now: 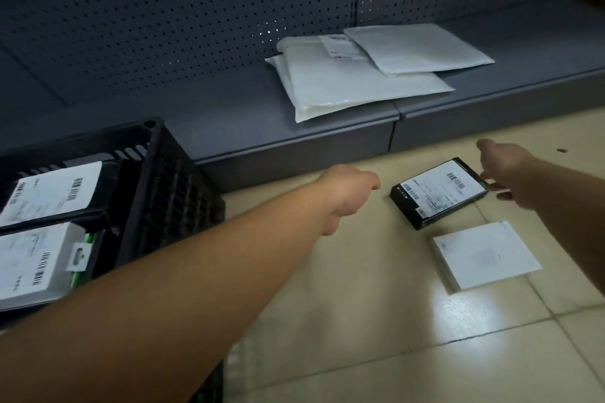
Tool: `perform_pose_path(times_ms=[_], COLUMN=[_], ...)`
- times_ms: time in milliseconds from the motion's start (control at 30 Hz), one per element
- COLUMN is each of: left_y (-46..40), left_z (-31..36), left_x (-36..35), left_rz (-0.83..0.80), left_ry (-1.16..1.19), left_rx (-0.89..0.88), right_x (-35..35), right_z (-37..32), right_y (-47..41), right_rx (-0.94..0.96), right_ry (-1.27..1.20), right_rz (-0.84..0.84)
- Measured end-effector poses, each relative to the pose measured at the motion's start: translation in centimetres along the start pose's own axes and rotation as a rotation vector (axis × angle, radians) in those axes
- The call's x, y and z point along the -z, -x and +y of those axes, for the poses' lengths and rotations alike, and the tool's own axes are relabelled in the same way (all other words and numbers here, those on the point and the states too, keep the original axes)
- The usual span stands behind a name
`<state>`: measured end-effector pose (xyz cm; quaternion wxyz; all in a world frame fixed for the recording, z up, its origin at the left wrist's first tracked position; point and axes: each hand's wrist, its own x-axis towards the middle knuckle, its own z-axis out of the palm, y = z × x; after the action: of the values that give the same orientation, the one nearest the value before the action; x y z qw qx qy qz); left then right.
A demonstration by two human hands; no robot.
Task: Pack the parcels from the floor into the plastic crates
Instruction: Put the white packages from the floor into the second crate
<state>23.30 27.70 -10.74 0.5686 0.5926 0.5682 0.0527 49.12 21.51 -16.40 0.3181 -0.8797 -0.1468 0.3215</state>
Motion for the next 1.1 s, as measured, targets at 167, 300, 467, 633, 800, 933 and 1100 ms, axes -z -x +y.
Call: perform_pose_path(times_ms=[167,300,467,633,800,933,1100], left_y=[-2.4,-4.3,-6.0,-7.4,-8.8,-9.4,-9.6], left_z=[-0.2,-0.6,-0.5,-0.3,-0.3,-0.4,-0.2], left_x=[-2.8,-5.2,-8.0,-10.2,-12.3,-13.3,-14.1], left_rz=[-0.02,-0.033,-0.045,-0.065,-0.038,-0.008,-0.01], left_ry=[0.035,0.081,0.053,0.042,0.04,0.057,0.155], left_rx=[0.062,0.111,0.162,0.206,0.242,0.28,0.279], right_x=[1.3,1.2,1.0,0.4,0.2,-0.1,-0.8], right_z=[2.0,3.2,4.2,4.4,4.4,4.6,4.4], right_y=[-1.9,-2.8,-4.6,-6.0,-6.6,-7.4,-7.6], right_rx=[-0.077,-0.075,-0.058,-0.031,0.04,0.065,0.084], right_ry=[-0.009,-0.015,0.005,0.093,0.173,0.17,0.169], right_rz=[0.011,-0.011,-0.023,-0.063,-0.094,-0.117,-0.136])
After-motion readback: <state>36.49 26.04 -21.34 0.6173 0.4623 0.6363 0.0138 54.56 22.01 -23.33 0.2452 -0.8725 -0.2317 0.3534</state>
